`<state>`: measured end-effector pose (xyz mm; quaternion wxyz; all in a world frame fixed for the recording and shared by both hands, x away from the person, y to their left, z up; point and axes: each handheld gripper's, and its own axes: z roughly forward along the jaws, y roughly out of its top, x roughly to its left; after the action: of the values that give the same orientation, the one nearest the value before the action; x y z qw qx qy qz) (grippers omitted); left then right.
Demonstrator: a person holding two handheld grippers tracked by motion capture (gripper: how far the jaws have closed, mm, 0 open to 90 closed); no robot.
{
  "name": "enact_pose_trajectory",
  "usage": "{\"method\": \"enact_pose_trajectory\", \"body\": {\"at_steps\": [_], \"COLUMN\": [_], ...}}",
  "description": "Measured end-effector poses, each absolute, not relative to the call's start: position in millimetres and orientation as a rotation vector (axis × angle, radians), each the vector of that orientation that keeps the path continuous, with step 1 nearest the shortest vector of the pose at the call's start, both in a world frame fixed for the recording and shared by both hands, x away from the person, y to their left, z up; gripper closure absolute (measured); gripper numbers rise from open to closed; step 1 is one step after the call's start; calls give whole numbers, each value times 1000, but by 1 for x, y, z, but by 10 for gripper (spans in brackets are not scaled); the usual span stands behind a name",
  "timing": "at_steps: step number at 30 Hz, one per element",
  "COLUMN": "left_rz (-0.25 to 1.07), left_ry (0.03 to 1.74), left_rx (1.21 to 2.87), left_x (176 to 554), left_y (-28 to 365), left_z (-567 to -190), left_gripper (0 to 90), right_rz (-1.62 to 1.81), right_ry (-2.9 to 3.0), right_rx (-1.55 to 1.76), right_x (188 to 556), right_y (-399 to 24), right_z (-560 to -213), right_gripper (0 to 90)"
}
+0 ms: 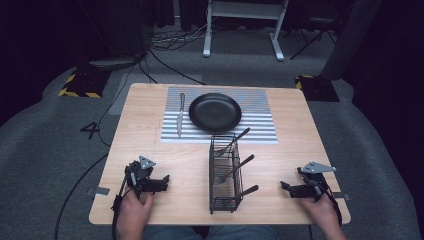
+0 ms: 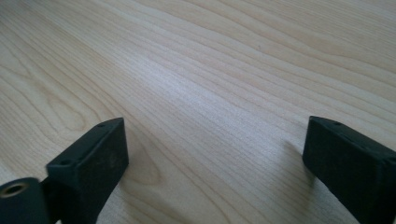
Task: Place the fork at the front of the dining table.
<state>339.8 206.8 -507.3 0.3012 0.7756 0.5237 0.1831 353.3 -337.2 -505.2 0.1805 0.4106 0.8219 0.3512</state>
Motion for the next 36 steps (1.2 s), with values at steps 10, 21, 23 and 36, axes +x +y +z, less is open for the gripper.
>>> {"method": "enact_pose_trajectory", "body": {"at_steps": [10, 21, 23, 36], "left_rz": [486, 484, 483, 484], "left_ry": [1389, 1388, 1388, 1388], "left_rx": [2058, 2058, 2058, 2059], "left_x": [340, 340, 340, 340], "left_y": [207, 207, 207, 207], "left_z": [-507, -507, -507, -507], "left_gripper": [2, 2, 2, 1], "right_rz": [1063, 1142, 1157, 1261], "right_ry": [2339, 2360, 2356, 2368], "right_rx": [1165, 1081, 1072, 940], "right_x": [342, 316, 312, 292], "right_y": [-341, -337, -334, -311], "right_z": [-489, -455, -447, -409], "right_gripper": [362, 400, 399, 399]}}
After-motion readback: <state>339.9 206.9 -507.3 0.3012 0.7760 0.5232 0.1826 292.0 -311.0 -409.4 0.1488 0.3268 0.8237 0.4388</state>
